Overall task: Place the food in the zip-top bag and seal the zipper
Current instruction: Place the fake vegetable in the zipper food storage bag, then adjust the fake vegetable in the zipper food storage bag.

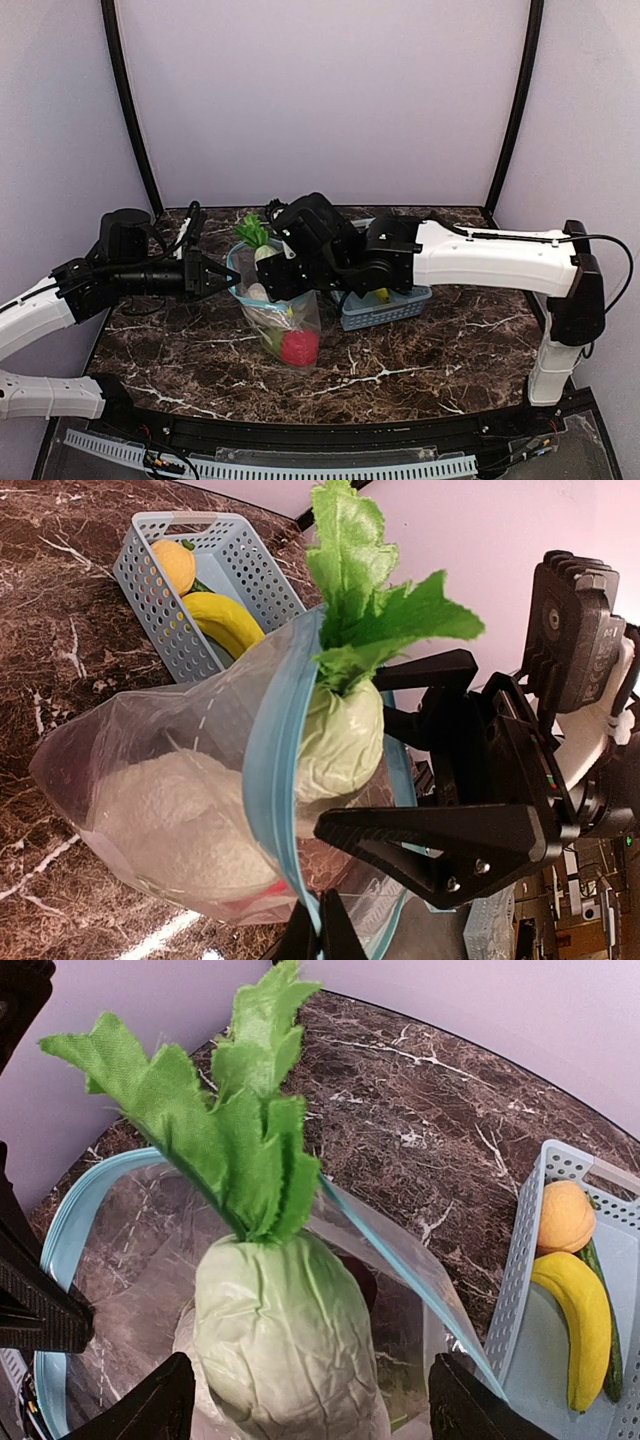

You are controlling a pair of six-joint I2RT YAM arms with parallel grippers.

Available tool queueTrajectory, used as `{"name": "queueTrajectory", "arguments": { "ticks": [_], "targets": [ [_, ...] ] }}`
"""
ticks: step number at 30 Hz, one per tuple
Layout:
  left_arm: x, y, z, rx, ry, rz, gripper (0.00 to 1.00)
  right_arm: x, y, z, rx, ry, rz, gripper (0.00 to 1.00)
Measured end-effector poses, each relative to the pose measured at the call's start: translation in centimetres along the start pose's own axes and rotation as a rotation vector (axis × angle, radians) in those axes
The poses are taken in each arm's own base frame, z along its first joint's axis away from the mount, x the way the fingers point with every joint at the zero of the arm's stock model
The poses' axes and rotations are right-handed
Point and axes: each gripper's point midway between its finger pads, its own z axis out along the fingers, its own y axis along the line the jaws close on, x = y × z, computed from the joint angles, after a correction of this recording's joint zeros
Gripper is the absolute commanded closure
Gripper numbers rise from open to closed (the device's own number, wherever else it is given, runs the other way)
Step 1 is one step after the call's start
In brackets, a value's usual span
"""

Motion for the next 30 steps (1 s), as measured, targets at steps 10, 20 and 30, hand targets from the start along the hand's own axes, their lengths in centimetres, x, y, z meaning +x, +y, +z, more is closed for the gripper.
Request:
{"name": "queueTrajectory", "arguments": {
  "ticks": [10,20,30],
  "targets": [
    [0.0,0.0,0.0,-0.001,-0.002,0.000,0.99,-2.0,-0.4,-2.6,-0.011,-0.047,-0.019,0.31],
    [0.0,0.0,0.0,-0.002,-0.002,0.000,0.99,-5.8,0.9,-4.7,-0.058,-0.130,-0.049,0.49],
    [0.0,0.0,0.0,-0.002,-0.002,0.000,0.99,-5.0,2.5,-1.3,-0.061,-0.098,-0.107,0.65]
  ]
}}
